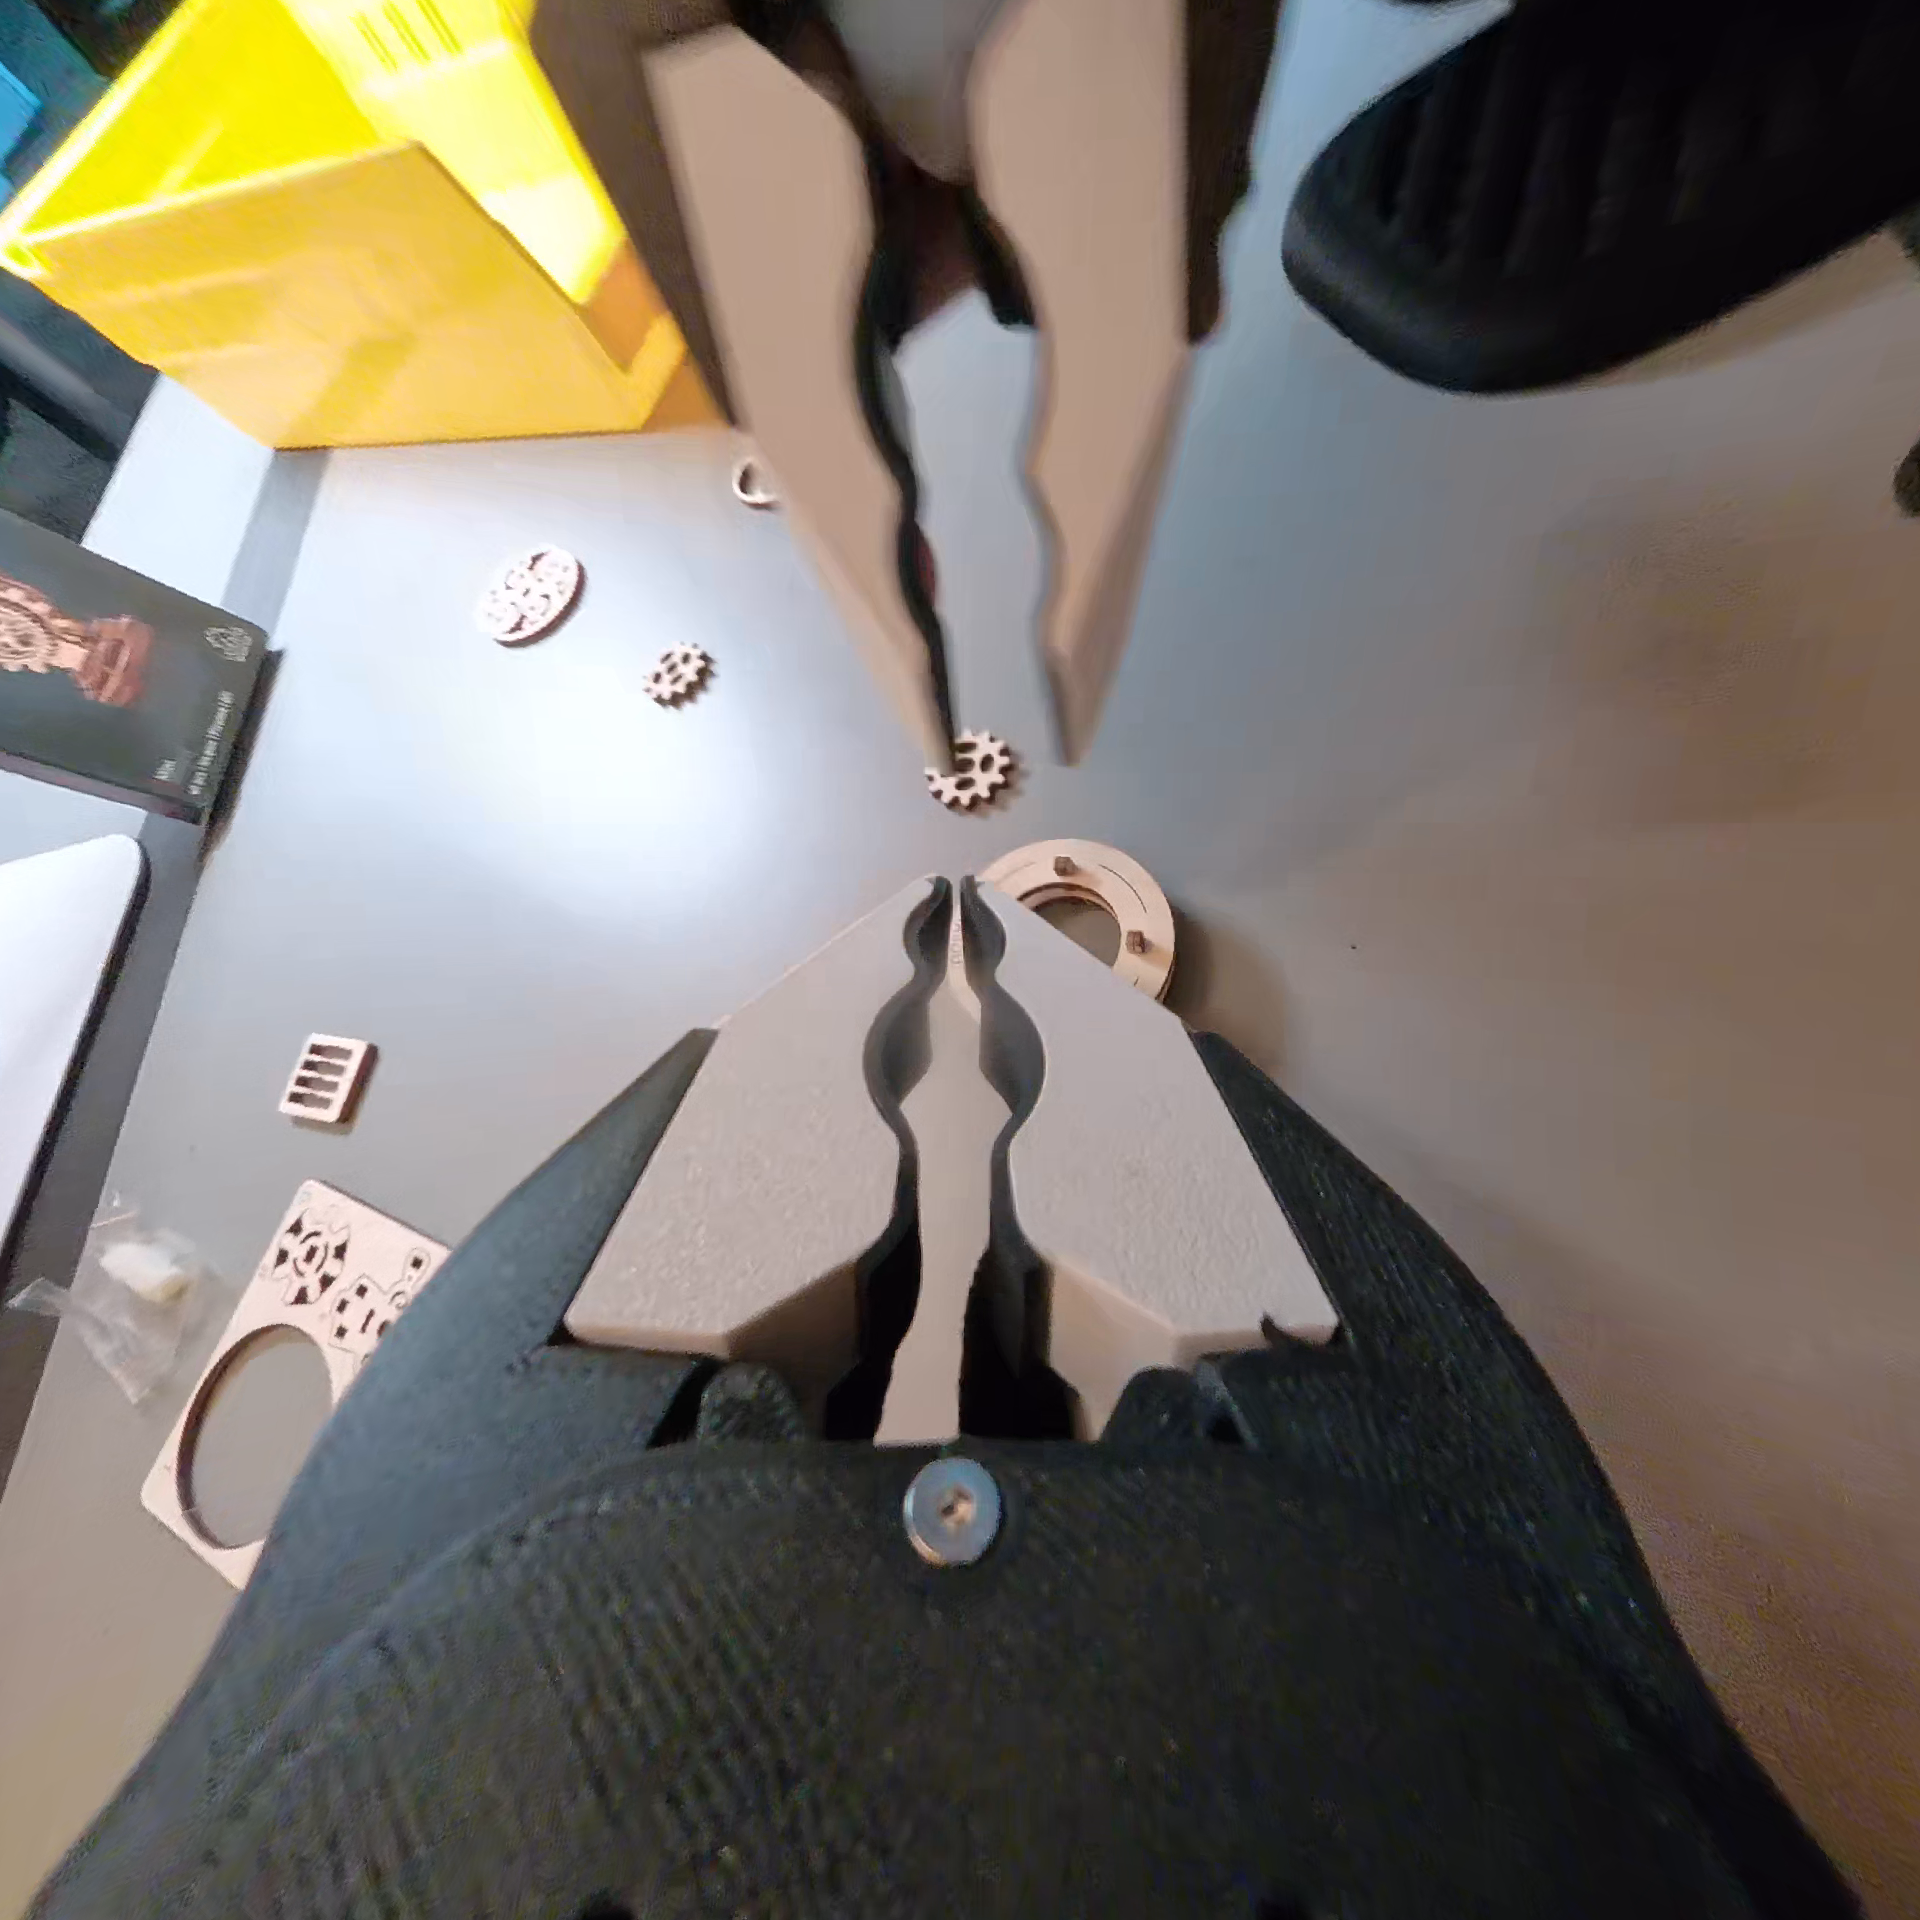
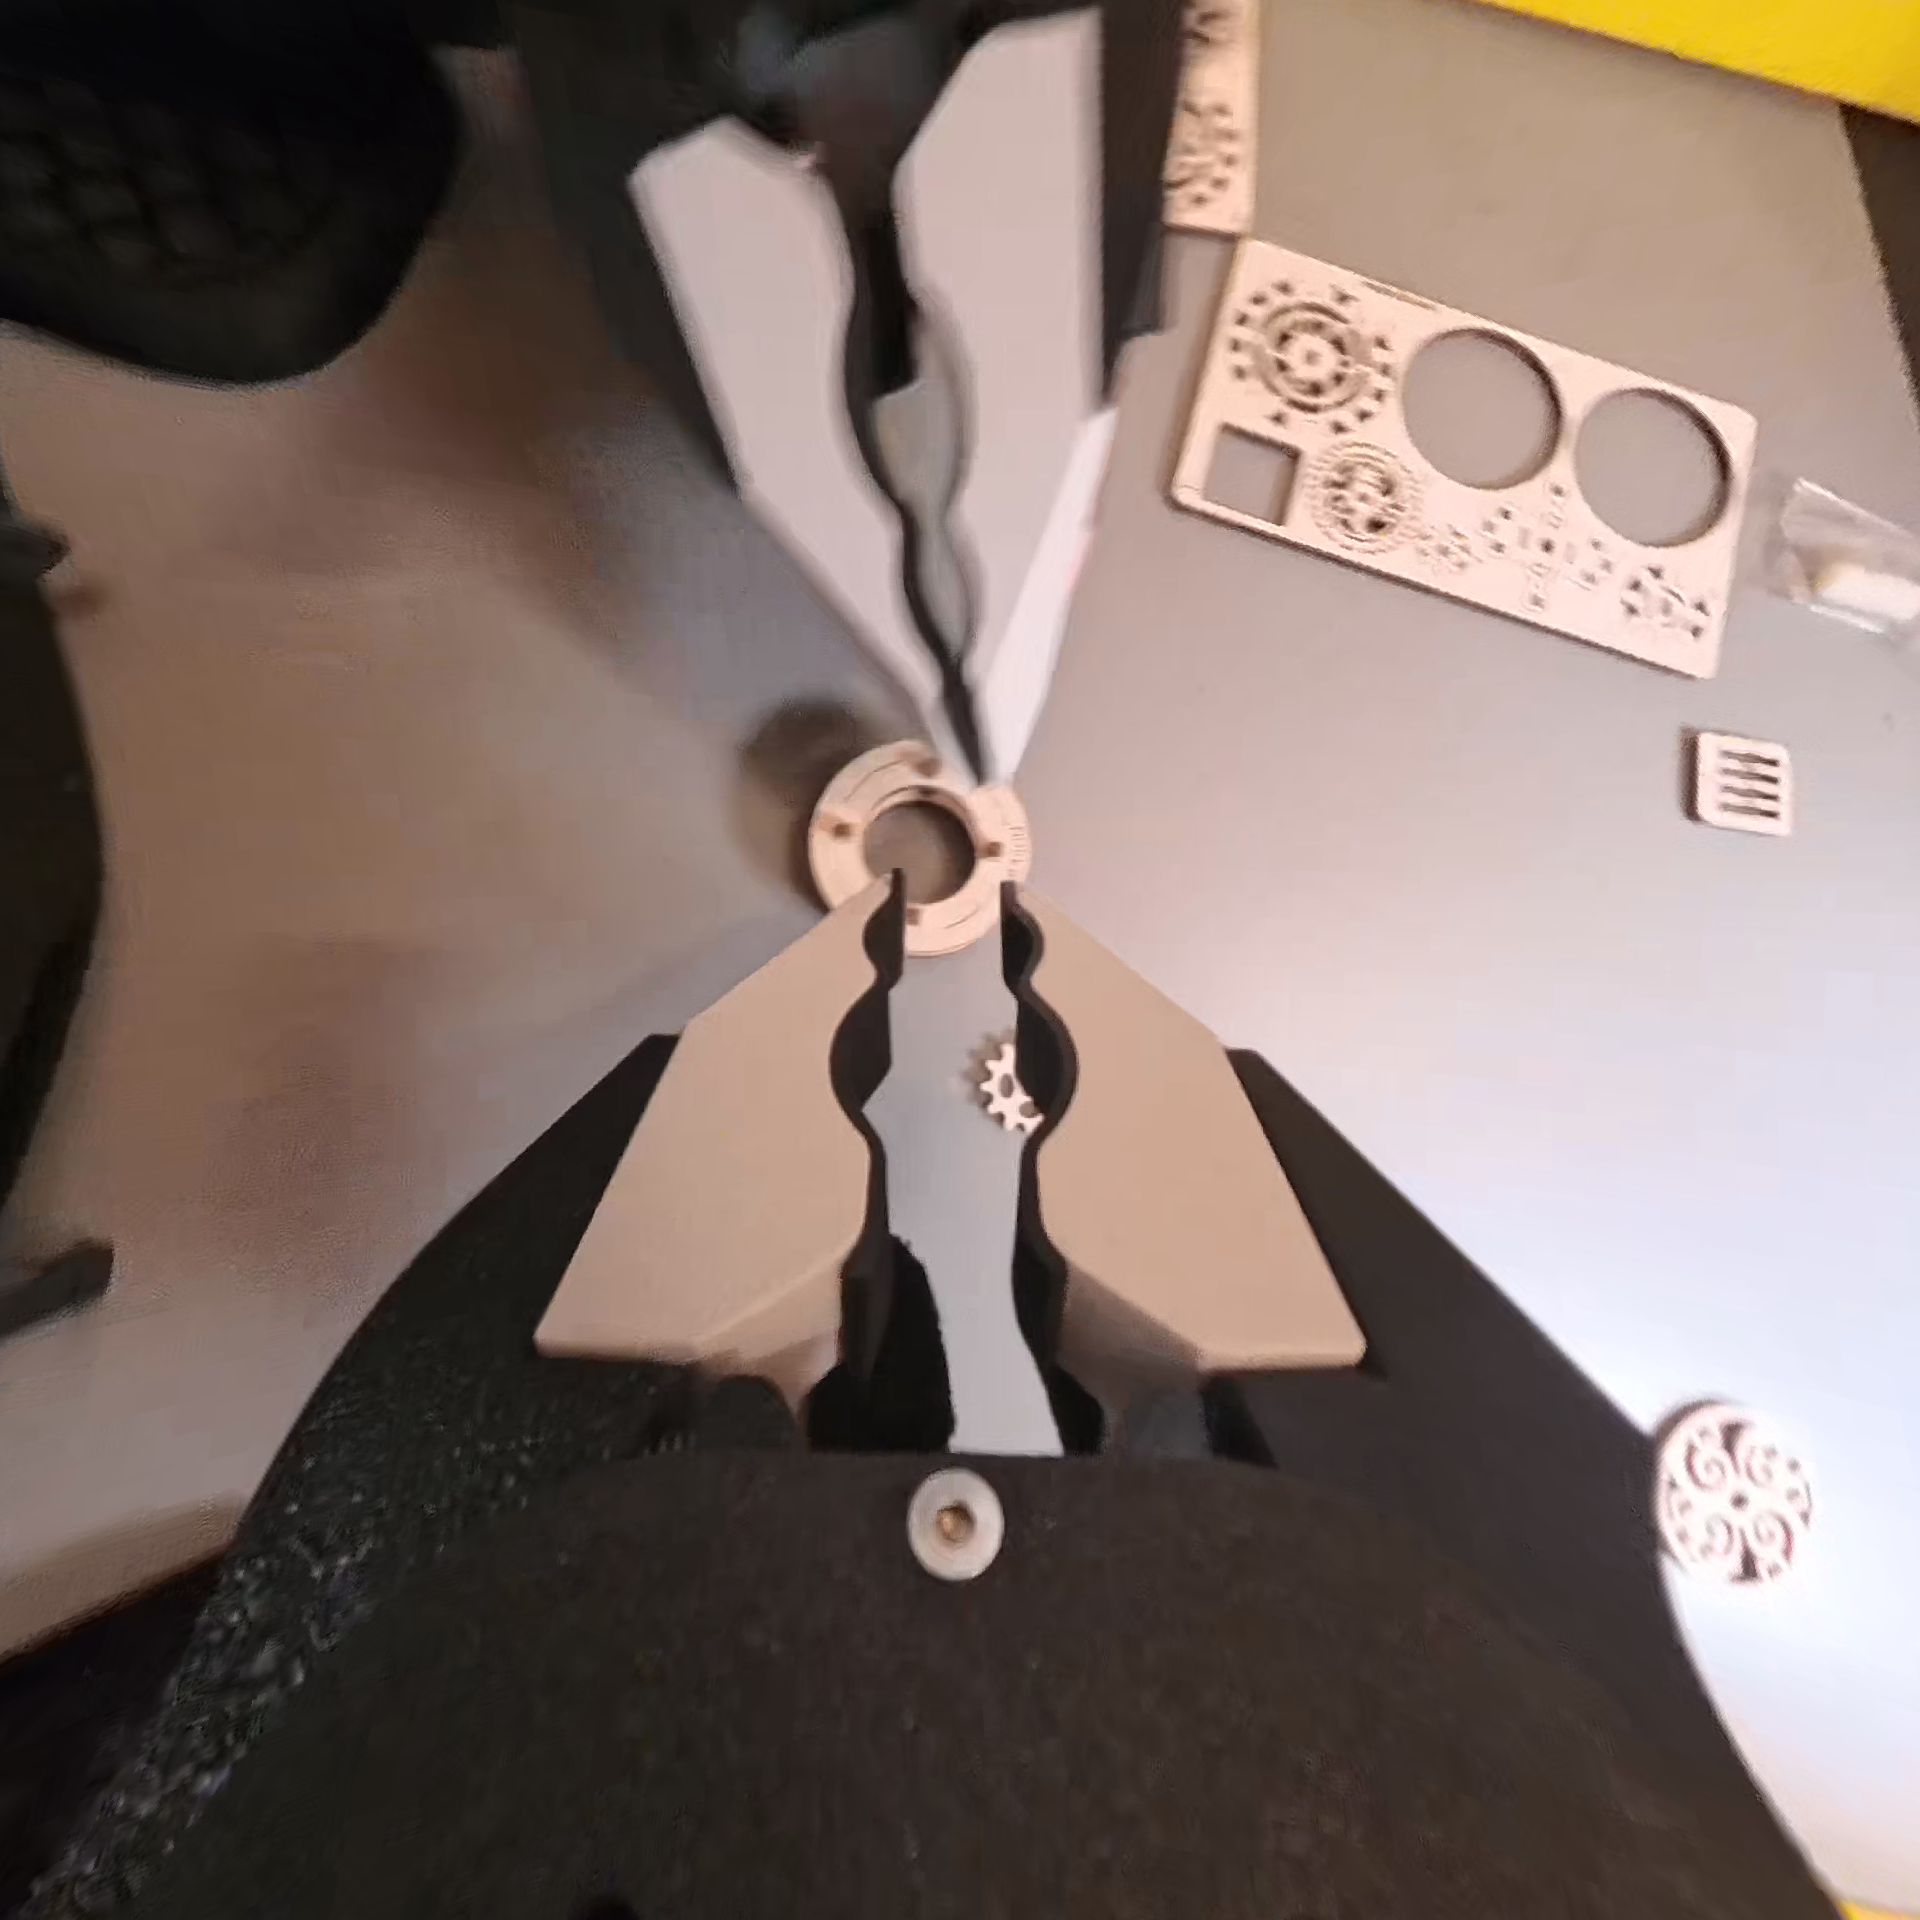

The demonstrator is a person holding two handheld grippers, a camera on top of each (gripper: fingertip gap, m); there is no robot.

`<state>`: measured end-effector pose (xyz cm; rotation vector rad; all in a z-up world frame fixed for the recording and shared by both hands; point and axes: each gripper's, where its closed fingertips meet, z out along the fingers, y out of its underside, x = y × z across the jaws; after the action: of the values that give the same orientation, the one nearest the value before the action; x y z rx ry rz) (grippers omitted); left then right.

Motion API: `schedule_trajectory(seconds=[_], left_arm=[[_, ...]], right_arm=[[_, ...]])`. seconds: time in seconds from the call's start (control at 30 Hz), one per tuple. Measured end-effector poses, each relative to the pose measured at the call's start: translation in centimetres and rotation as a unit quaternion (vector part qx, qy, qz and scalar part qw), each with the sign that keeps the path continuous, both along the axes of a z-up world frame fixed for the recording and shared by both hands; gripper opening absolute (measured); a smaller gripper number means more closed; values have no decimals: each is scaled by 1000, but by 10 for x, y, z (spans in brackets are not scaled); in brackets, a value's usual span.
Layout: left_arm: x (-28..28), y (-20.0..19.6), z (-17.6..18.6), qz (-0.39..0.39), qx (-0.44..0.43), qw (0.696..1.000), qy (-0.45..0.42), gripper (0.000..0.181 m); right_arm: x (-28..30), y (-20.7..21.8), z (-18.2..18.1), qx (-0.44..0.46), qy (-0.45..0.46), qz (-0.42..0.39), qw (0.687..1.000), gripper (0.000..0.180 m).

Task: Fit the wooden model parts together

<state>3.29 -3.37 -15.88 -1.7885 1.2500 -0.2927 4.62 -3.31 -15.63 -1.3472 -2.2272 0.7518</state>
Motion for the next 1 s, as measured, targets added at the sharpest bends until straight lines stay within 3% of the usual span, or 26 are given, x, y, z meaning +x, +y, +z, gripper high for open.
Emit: schedule_trajectory(seconds=[0.17,0.23,0.3,0.37,0.5,0.67,0.9,1.0], left_arm=[[-14,4,5,17,-12,999,-38,6],[-15,3,2,14,-31,998,-56,7],[-17,0,1,8,-41,997,-62,9],[-16,-4,7,-4,-45,996,-79,9],[-8,-17,33,-45,-42,988,-142,9],[10,-22,48,-69,-3,987,-146,10],[21,-22,47,-69,47,992,-94,4],[22,-24,39,-75,42,994,-69,3]], right_arm=[[-1,-28,-34,72,24,86,993,35],[-7,-27,-45,100,15,89,991,33],[-9,-29,-50,84,7,93,992,13],[-8,-24,-49,66,8,89,994,12],[-4,-22,-5,-146,69,43,986,10],[10,-18,39,-412,105,43,904,10],[10,-22,37,-534,44,36,843,10],[11,-24,33,-551,24,32,834,10]])
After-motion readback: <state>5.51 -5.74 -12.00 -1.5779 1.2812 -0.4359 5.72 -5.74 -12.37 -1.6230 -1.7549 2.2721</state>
